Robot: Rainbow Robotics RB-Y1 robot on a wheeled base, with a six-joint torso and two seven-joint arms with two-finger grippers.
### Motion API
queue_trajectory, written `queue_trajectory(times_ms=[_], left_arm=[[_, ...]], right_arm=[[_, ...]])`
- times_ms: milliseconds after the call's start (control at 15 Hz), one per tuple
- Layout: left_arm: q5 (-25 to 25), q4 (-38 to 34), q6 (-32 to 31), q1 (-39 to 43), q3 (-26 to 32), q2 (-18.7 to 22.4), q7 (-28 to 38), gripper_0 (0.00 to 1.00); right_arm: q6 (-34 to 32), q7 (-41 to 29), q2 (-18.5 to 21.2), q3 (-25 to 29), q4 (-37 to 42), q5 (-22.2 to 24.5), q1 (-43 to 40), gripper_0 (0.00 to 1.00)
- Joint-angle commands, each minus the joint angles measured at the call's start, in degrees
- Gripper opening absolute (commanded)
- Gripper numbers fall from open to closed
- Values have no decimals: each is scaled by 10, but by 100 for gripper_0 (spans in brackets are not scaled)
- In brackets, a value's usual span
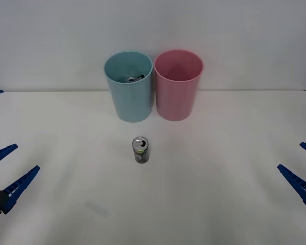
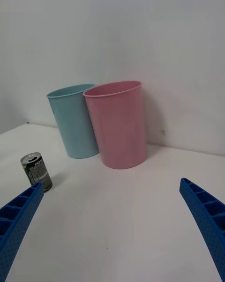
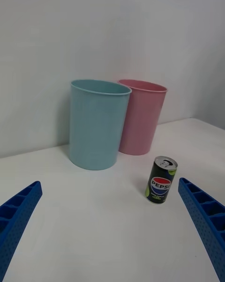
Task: Grasp the object on the table and drop it into the matching bin: aluminum can to the light blue bin, PET bottle to the pink bin.
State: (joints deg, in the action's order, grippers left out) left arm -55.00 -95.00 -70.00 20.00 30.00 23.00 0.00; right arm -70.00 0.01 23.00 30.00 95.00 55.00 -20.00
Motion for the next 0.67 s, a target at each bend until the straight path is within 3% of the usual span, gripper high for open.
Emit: queue_trajectory(times_ms=[67,667], left_arm=[[0,0,0,0,0,0,0,100],[0,0,0,0,0,0,0,100]], right_arm=[[-2,0,-6,1,-5,2,-6,100],[18,6,16,-42,-4,5,-3,100]])
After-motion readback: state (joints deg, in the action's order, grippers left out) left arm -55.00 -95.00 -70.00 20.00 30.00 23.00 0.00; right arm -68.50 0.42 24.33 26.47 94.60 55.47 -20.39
